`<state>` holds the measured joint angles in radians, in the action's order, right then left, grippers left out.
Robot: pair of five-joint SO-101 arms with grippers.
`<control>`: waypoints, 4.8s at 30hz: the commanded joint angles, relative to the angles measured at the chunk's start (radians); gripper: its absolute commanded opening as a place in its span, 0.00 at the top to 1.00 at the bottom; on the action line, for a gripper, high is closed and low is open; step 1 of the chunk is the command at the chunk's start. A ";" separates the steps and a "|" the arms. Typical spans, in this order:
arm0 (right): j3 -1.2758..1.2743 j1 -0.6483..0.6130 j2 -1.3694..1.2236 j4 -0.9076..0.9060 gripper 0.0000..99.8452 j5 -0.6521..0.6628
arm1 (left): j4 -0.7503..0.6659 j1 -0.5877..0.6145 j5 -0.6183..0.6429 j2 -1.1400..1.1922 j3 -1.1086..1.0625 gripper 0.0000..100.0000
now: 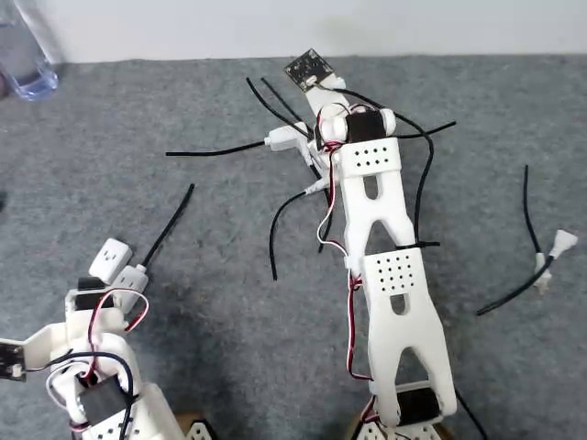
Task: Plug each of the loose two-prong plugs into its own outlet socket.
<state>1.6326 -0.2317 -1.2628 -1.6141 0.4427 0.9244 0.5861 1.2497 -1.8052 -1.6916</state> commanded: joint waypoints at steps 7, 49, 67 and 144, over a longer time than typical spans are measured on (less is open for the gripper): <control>-0.092 0.007 0.314 -0.189 0.63 -0.087 | -0.278 0.203 -0.003 -0.011 0.008 0.96; -2.048 -0.255 2.124 -0.084 0.63 -0.115 | 0.209 0.086 -1.066 -0.012 0.383 0.96; -2.845 -0.254 2.806 0.456 0.63 0.032 | 0.213 0.086 -1.324 -0.012 0.242 0.89; -3.316 -0.142 3.079 0.716 0.63 0.017 | 0.540 -0.207 -2.211 1.255 1.448 0.89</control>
<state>-1.6663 -0.3851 1.8090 -0.9160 0.4503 1.5136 0.3621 -0.9413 -0.6375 -0.2693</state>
